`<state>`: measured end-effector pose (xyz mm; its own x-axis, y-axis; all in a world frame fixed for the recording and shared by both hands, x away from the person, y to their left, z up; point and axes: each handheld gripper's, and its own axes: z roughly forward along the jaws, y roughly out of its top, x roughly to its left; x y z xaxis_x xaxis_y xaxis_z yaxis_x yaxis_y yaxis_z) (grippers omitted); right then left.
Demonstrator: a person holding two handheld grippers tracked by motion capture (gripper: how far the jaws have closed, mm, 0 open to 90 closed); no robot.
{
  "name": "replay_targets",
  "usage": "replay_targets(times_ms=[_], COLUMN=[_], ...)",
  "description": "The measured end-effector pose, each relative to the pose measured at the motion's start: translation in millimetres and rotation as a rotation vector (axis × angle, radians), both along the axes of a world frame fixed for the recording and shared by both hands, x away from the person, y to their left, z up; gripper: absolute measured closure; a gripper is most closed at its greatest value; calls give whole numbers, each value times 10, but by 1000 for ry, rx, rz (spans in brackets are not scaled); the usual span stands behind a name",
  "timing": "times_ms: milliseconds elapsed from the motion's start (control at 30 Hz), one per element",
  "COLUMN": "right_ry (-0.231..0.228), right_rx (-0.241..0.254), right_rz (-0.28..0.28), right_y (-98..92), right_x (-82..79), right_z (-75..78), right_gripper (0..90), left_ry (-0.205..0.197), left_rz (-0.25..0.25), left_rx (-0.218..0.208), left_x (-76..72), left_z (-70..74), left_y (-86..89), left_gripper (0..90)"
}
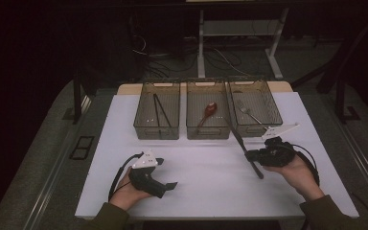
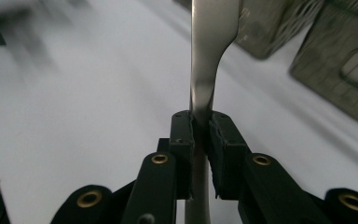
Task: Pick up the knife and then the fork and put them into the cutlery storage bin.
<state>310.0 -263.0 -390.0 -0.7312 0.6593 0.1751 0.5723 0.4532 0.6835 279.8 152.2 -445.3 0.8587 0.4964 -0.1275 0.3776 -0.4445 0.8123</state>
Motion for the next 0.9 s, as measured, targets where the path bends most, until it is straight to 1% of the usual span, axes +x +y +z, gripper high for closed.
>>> replay_targets(times_ms=[67,167,200,300,400,533,633,733,900], right_ry=[-31,-70,-93,-159,-200,-238,-262,-270,-305], right_rx=[42,120,141,197,251,298,316,339,356], right_rz=[-21,-38,-44,-73,-99,-138,-161,-181,-203], right_y=[-53,-139,-167,-240,-301,-359,-393,-427,-471], right_x=[15,37,49,76,104,159,202,240,306], right_z=[4,11,11,27,53,61,65,79,165], right_gripper=[791,791,791,791,791,791,791,791,790], left_ry=[0,-1,-1,-2,-3,-2,-1,-1,-3], left_rz=[0,1,2,3,3,4,4,3,1], left_rx=[-1,-1,-2,-1,0,-1,-1,-3,-3], left_x=[1,1,2,1,2,2,5,4,8], left_z=[-1,0,0,1,1,-1,-2,-1,-2], left_y=[0,0,1,2,1,0,1,0,3], left_gripper=[0,0,0,0,0,0,0,0,0])
